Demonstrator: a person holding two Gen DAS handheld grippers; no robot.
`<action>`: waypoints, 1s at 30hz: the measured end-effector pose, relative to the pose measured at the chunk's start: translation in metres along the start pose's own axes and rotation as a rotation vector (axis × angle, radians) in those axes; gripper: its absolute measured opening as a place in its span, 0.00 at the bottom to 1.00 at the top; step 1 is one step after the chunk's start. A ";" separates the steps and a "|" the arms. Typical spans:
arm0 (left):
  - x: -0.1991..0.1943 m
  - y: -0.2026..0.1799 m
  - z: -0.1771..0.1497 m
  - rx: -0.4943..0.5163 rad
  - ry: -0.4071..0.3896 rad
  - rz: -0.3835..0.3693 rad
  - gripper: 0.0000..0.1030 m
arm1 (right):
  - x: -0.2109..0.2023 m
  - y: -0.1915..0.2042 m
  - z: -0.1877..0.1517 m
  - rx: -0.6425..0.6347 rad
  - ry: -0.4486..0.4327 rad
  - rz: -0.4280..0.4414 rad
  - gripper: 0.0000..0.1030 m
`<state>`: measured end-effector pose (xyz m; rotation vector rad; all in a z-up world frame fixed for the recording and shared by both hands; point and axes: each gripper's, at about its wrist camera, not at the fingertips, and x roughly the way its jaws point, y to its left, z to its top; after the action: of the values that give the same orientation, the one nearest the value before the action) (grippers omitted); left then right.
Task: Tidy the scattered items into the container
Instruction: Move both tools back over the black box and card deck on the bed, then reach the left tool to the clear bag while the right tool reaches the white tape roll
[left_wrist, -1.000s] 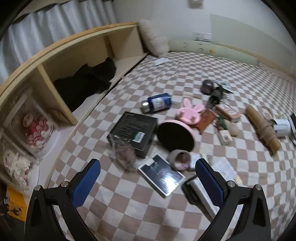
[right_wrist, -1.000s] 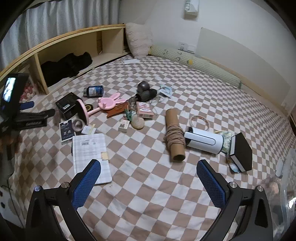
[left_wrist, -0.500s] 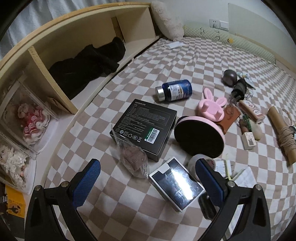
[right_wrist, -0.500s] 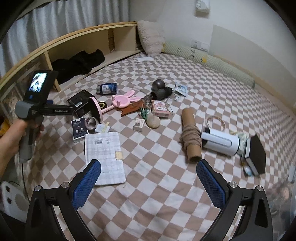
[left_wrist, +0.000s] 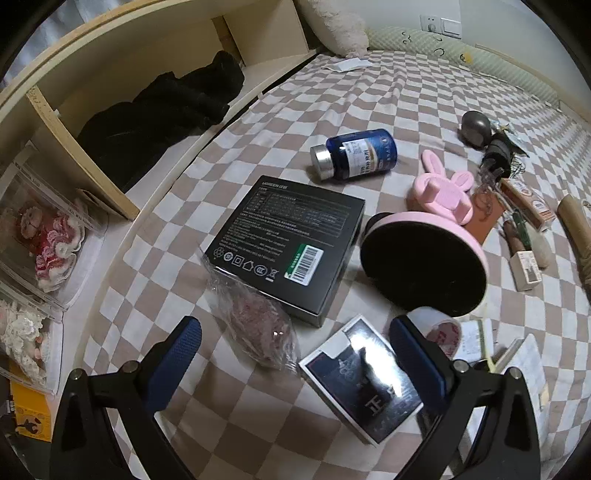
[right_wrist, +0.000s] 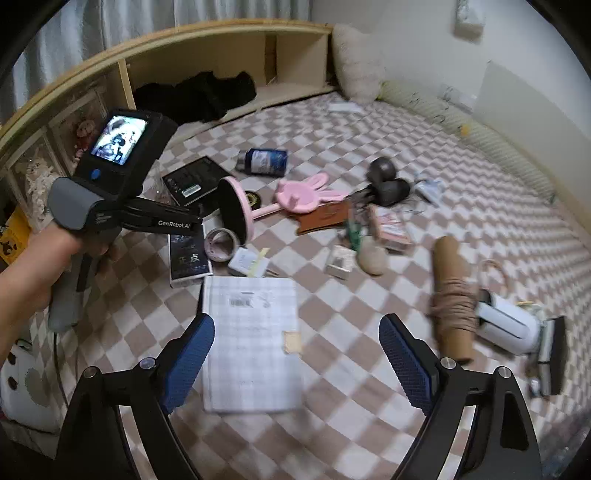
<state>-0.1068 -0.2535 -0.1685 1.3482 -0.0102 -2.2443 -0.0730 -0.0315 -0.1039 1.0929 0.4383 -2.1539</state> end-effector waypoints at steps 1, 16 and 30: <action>0.002 0.001 0.000 -0.005 0.002 0.003 0.92 | 0.007 0.004 0.003 -0.001 0.002 0.008 0.86; 0.028 0.023 -0.006 -0.059 0.057 -0.032 0.79 | 0.095 0.015 0.023 0.241 0.086 0.223 0.46; 0.033 0.018 -0.003 -0.071 0.057 -0.079 0.75 | 0.137 0.012 0.044 0.354 0.151 0.245 0.44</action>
<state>-0.1090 -0.2829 -0.1927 1.3969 0.1437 -2.2475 -0.1479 -0.1222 -0.1879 1.4291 -0.0184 -1.9821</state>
